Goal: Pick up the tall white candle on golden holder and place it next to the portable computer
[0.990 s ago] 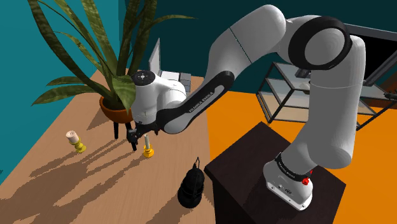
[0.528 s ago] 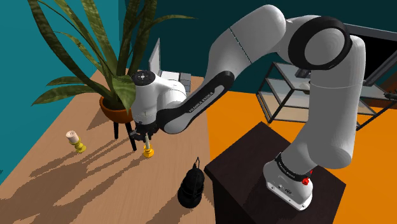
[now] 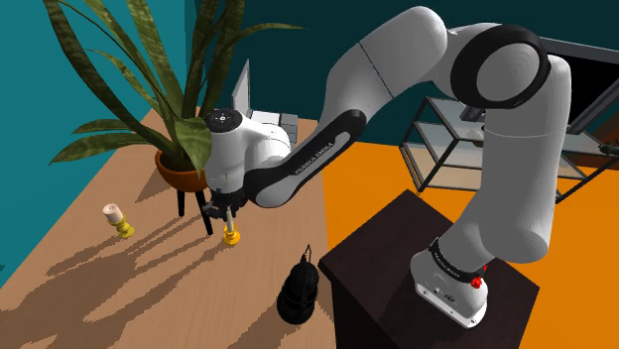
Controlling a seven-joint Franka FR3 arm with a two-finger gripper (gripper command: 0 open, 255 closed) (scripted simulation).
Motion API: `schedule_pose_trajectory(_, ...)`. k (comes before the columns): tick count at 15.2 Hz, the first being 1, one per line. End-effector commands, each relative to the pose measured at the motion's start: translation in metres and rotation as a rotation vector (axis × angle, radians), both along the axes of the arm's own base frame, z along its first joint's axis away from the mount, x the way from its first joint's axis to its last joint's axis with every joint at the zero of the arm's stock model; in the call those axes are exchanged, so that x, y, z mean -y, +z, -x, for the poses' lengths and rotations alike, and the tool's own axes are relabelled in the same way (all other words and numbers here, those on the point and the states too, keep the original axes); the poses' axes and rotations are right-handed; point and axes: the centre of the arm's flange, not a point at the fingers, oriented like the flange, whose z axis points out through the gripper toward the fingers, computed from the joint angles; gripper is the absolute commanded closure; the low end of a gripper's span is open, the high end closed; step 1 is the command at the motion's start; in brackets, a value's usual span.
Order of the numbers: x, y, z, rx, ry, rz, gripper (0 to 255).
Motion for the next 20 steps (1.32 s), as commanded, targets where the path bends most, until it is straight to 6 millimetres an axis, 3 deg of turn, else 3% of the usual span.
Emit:
schedule_pose_trajectory(1, 0.000, 0.008, 0.000, 0.000, 0.000, 0.000, 255)
schedule_pose_trajectory(20, 0.000, 0.108, 0.000, 0.000, 0.000, 0.000, 255)
